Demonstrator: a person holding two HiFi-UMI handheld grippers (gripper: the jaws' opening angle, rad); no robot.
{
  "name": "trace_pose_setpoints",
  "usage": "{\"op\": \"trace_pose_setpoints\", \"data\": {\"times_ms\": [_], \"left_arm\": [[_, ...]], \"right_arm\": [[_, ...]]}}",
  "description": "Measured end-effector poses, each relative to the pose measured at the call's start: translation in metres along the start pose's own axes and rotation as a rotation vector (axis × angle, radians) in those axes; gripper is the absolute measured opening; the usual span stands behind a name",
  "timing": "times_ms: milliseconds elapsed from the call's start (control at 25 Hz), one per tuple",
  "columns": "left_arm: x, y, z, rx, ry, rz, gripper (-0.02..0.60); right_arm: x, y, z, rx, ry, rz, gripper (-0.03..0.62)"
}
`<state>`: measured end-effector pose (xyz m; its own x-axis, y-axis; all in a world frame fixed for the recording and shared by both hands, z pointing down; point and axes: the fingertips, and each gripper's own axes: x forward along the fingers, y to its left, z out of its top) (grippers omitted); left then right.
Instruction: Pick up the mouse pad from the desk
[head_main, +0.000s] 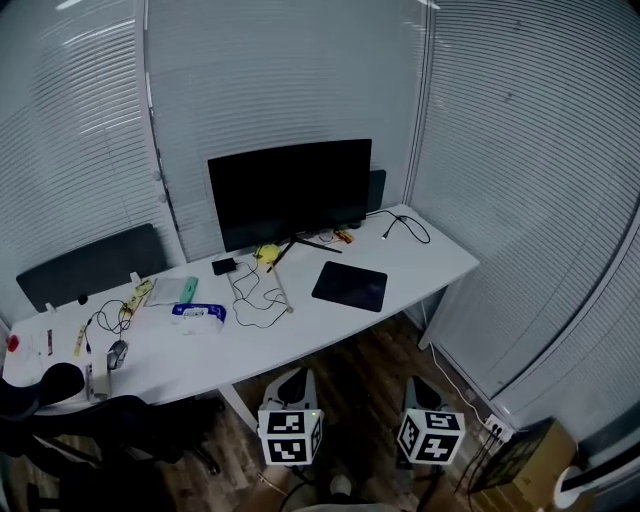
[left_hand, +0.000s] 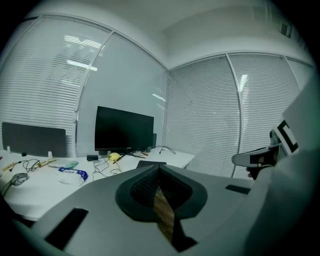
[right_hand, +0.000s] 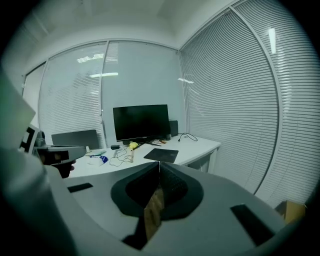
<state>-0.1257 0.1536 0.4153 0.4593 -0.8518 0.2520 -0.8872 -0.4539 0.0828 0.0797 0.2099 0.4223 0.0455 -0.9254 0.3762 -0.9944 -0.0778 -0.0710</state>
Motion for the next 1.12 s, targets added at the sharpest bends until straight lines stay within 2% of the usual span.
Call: {"op": "trace_pose_setpoints", "data": {"times_ms": [600, 1120], "left_arm": [[0.078, 0.006, 0.033, -0.023, -0.026, 0.051, 0.017], [0.124, 0.004, 0.035, 0.006, 0.014, 0.097, 0.017]], "right_arm": [[0.076, -0.038, 0.045, -0.004, -0.019, 0.034, 0.034], [0.132, -0.068, 0.055, 0.033, 0.002, 0.074, 0.033]]}}
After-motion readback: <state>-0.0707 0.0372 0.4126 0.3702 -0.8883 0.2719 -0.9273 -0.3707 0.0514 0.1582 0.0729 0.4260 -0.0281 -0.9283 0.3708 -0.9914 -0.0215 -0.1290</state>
